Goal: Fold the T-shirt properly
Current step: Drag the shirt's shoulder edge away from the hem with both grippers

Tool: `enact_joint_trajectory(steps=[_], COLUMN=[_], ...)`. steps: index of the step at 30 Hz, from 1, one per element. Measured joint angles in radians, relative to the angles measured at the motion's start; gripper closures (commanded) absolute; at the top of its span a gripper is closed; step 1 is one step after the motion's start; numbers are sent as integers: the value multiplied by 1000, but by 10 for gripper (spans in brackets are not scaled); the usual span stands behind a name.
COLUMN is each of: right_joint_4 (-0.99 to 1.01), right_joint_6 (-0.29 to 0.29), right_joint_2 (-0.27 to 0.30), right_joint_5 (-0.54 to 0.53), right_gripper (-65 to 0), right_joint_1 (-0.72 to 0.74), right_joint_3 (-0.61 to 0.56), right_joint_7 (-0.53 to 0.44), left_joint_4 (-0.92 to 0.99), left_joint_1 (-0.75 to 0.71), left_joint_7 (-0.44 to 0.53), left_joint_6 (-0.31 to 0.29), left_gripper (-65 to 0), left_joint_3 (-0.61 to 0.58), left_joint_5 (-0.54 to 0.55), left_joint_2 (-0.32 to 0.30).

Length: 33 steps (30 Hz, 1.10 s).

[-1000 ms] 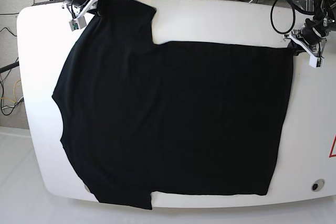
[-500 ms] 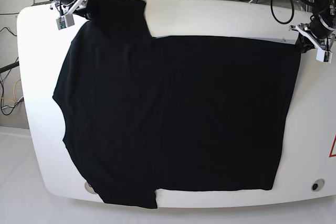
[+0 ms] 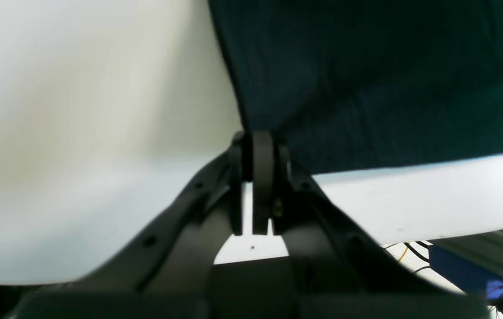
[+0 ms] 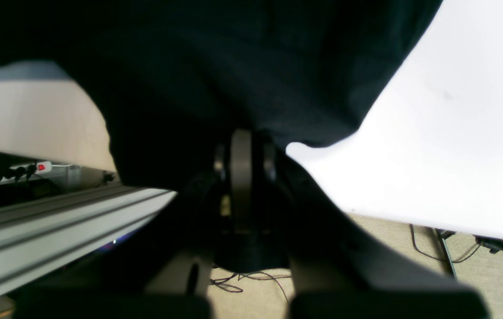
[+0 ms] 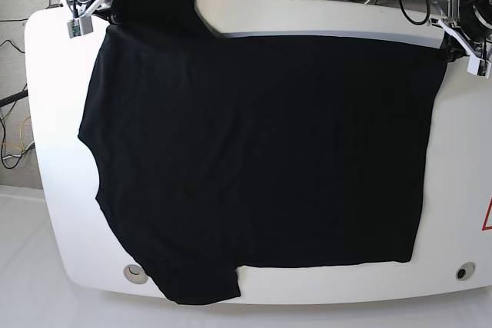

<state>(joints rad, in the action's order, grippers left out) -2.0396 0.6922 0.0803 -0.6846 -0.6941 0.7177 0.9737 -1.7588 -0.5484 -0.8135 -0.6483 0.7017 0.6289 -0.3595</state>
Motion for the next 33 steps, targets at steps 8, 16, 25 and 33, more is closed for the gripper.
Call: enact_joint_trajectory(steps=[8, 16, 25, 33], right_joint_4=[5, 5, -14, -20], right_joint_6=[0, 0, 0, 0], right_joint_2=[0, -5, -6, -14], right_joint_5=[-1, 0, -1, -4], right_gripper=[0, 0, 0, 0], right_joint_1=[3, -2, -37, -76], right_joint_3=[-24, -45, -29, -26], right_joint_7=[-4, 0, -8, -11], left_joint_4=[-20, -8, -21, -22], left_joint_1=[0, -20, -51, -73], left_joint_7=[-3, -2, -2, -5], left_joint_6=[9, 16, 14, 14], left_gripper=[0, 0, 0, 0], left_joint_3=[1, -2, 3, 15], left_joint_5=[0, 0, 1, 3], left_joint_2=[13, 8, 12, 15])
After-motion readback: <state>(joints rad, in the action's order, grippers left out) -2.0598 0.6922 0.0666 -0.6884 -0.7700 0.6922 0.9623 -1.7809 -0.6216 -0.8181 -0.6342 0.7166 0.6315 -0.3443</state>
